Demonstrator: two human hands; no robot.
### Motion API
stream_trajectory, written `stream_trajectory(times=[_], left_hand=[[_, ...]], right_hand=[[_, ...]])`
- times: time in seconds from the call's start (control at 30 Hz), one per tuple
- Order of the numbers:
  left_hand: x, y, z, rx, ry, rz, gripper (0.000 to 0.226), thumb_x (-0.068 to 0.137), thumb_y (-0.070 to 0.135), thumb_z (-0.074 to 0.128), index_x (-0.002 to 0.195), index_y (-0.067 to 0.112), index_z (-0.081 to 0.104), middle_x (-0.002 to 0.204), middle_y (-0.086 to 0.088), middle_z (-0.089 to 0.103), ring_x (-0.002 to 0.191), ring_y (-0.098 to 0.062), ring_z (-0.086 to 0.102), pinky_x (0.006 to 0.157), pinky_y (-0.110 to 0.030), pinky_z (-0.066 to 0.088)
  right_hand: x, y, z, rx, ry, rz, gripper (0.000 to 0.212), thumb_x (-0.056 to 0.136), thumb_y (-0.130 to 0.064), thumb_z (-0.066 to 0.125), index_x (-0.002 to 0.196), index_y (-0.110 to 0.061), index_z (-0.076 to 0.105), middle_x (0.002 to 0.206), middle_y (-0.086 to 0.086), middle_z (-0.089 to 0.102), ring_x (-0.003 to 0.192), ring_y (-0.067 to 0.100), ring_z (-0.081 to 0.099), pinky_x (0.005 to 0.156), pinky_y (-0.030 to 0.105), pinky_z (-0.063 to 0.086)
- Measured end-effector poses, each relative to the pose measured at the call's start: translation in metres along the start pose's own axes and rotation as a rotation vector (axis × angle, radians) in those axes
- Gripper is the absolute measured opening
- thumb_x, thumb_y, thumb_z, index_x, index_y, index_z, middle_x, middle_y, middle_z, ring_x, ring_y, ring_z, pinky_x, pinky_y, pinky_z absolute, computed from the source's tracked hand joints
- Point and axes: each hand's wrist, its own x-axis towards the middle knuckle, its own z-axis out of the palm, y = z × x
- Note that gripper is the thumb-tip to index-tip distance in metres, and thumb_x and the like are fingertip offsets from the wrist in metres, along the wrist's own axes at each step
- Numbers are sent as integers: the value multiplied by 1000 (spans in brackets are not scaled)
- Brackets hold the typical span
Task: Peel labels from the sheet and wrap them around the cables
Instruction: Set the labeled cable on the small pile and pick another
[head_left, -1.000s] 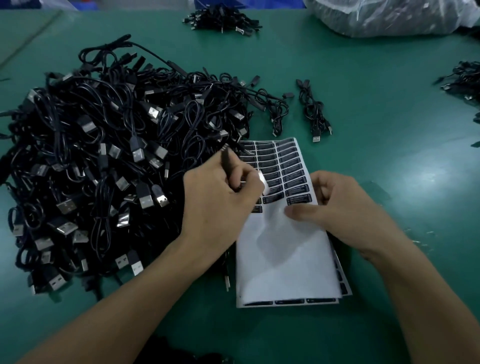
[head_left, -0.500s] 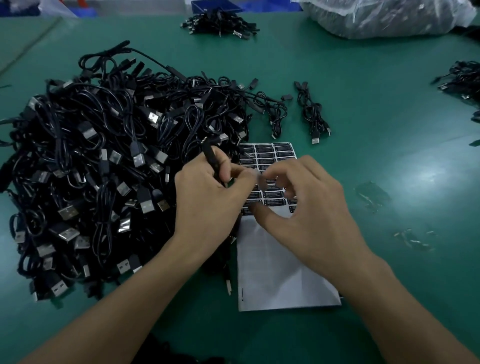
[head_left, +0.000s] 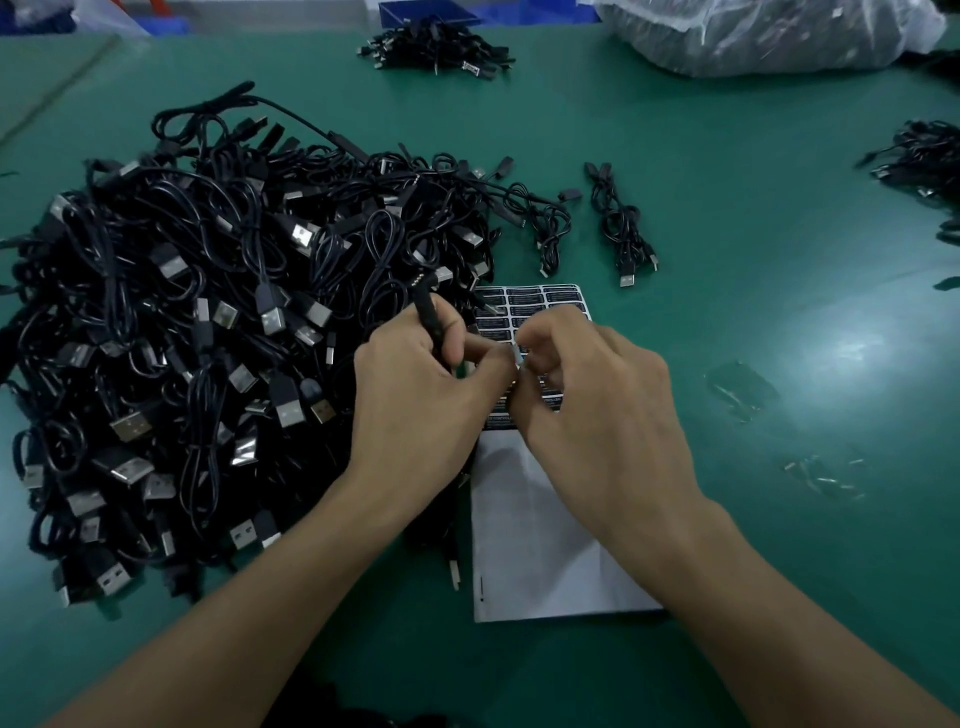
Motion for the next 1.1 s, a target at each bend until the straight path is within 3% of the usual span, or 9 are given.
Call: stream_trajectory(times=[0.13, 0.27, 0.43, 0.53, 0.6, 0.67, 0.77, 0.93, 1.1], left_hand=[[1, 3, -3, -77, -51, -38, 35, 85, 47, 58, 69, 18, 47, 69, -10, 64, 57, -22, 57, 55, -40, 50], [7, 2, -8, -203, -201, -137, 27, 77, 52, 35, 65, 35, 53, 78, -10, 54, 62, -8, 47, 55, -35, 40], [10, -2, -16, -153, -367, -63, 24, 97, 43, 41, 81, 36, 57, 87, 5, 72, 76, -5, 63, 58, -21, 51], [12, -4, -17, -103, -399, -18, 18, 103, 27, 50, 95, 31, 65, 81, 5, 73, 69, -9, 68, 59, -21, 53], [14, -4, -17, -116, -374, -47, 22, 102, 19, 55, 96, 35, 70, 75, 7, 71, 64, -8, 66, 57, -21, 54], [15, -3, -19, -128, -383, -76, 17, 98, 30, 56, 98, 34, 72, 70, 8, 67, 59, -5, 62, 53, -19, 51], [17, 0, -21, -136, -432, -118, 34, 90, 47, 47, 104, 29, 73, 69, 10, 64, 58, -1, 55, 52, -14, 45], [20, 3, -25, -159, -437, -142, 24, 102, 18, 51, 98, 23, 74, 66, 11, 64, 56, 2, 54, 51, -10, 43], [20, 6, -27, -237, -453, -175, 8, 93, 12, 65, 91, 13, 71, 65, 6, 68, 55, 2, 59, 51, -10, 45]], right_hand=[[5, 8, -7, 37, 12, 55, 24, 83, -4, 67, 104, -15, 63, 80, -3, 64, 74, 20, 59, 66, 40, 52], [23, 16, -23, 310, 58, 285, 26, 86, -4, 67, 96, -28, 71, 68, -16, 66, 64, -2, 58, 64, 9, 43], [48, 18, -35, 774, 61, 354, 28, 84, -2, 70, 82, -28, 77, 65, -13, 68, 59, -1, 54, 56, 11, 43], [49, 23, -28, 988, -6, 415, 24, 84, -4, 71, 80, -27, 78, 68, -3, 64, 66, 8, 56, 58, 17, 43], [44, 29, -22, 1031, -38, 462, 26, 86, -4, 72, 80, -29, 79, 72, -6, 66, 72, 10, 56, 62, 21, 42], [40, 34, -19, 1052, -67, 469, 22, 83, -10, 74, 79, -31, 80, 78, -10, 70, 77, 9, 55, 65, 21, 43], [38, 35, -21, 1103, -88, 467, 14, 71, -18, 82, 79, -30, 81, 79, -9, 72, 71, 5, 53, 64, 17, 45], [35, 35, -17, 1072, -90, 525, 20, 82, -8, 73, 83, -26, 81, 72, -3, 67, 68, 10, 55, 60, 21, 42], [34, 35, -18, 1126, -90, 486, 16, 73, -21, 74, 87, -28, 80, 73, -3, 67, 68, 11, 57, 60, 23, 43]])
